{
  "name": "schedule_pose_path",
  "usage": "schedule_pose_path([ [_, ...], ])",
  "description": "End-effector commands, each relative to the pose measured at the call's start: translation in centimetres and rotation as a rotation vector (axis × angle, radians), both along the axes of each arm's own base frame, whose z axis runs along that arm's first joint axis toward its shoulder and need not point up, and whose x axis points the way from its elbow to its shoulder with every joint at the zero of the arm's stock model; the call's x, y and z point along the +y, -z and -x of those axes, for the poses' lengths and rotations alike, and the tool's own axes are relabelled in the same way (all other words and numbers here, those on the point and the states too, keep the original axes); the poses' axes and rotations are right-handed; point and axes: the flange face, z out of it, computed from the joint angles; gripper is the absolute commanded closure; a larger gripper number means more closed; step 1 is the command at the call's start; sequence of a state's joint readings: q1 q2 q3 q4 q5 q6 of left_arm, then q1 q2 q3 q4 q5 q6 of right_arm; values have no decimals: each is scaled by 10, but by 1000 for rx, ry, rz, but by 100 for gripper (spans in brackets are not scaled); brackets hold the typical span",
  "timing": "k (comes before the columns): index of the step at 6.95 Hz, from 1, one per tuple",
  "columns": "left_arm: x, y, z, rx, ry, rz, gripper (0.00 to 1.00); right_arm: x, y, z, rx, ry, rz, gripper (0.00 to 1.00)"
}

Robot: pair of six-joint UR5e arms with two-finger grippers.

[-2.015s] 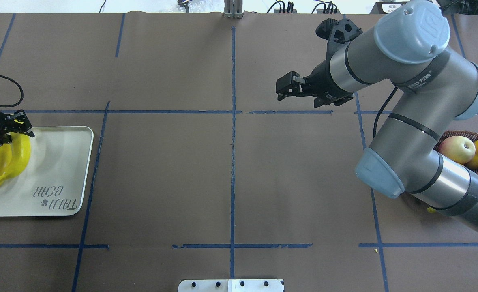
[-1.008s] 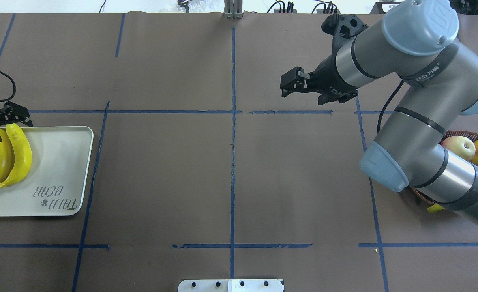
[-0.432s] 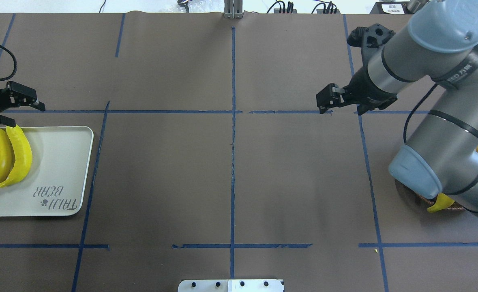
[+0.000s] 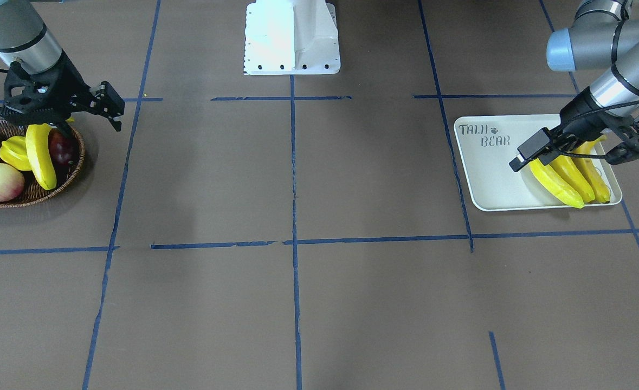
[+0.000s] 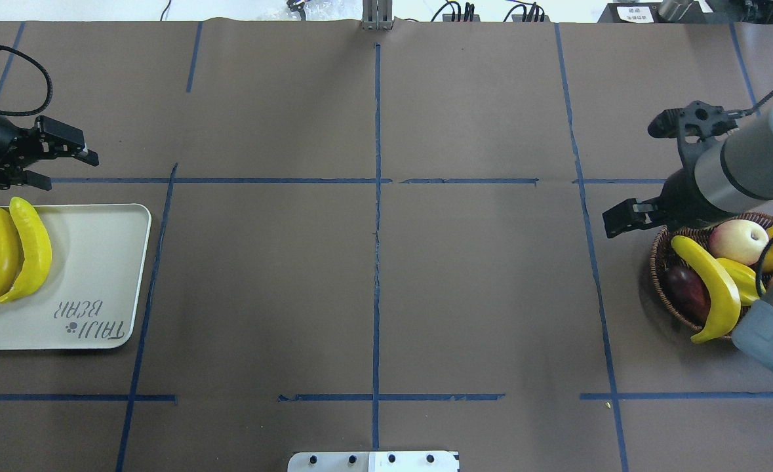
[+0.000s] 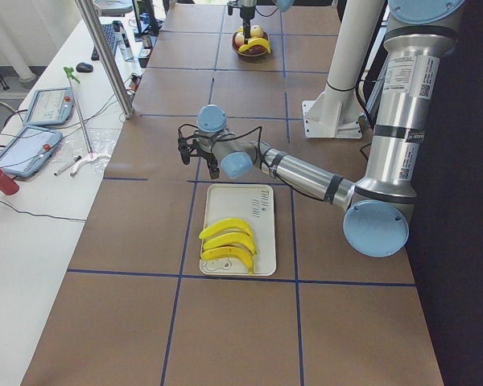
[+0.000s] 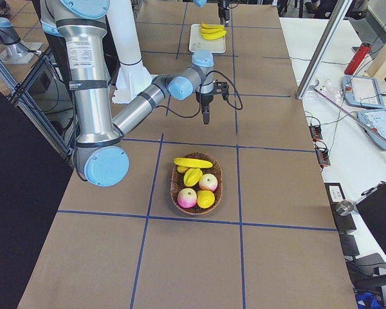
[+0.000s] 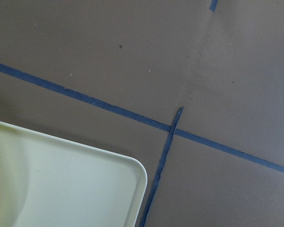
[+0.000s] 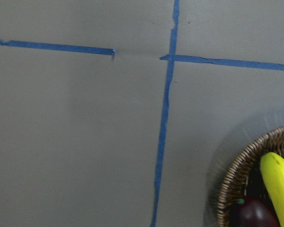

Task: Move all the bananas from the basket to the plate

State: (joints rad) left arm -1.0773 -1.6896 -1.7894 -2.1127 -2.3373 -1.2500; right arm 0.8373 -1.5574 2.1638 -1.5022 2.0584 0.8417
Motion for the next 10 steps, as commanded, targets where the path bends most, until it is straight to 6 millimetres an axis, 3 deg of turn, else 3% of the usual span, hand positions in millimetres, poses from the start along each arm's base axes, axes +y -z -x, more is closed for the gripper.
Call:
schedule_pose_path([
  [1, -1, 7, -4, 4, -3, -13, 0, 44, -73, -41, -30, -11, -31, 0],
  [3, -2, 10, -6, 7, -5, -18, 0, 61, -143, -57, -131, -108, -2, 0],
  [4, -2, 10, -6, 7, -5, -18, 0, 61, -161, -56, -158, -129, 11, 0],
  [7, -2, 10, -6, 8, -6, -18, 0, 74, -176, -66, -134, -126, 44, 0],
  [9, -2, 11, -5, 9, -4, -21, 0, 72, -195, -61, -106, -123, 71, 0],
  [10, -2, 11, -6, 9, -6, -19, 0, 65, -194, -54, -111, -121, 66, 2],
])
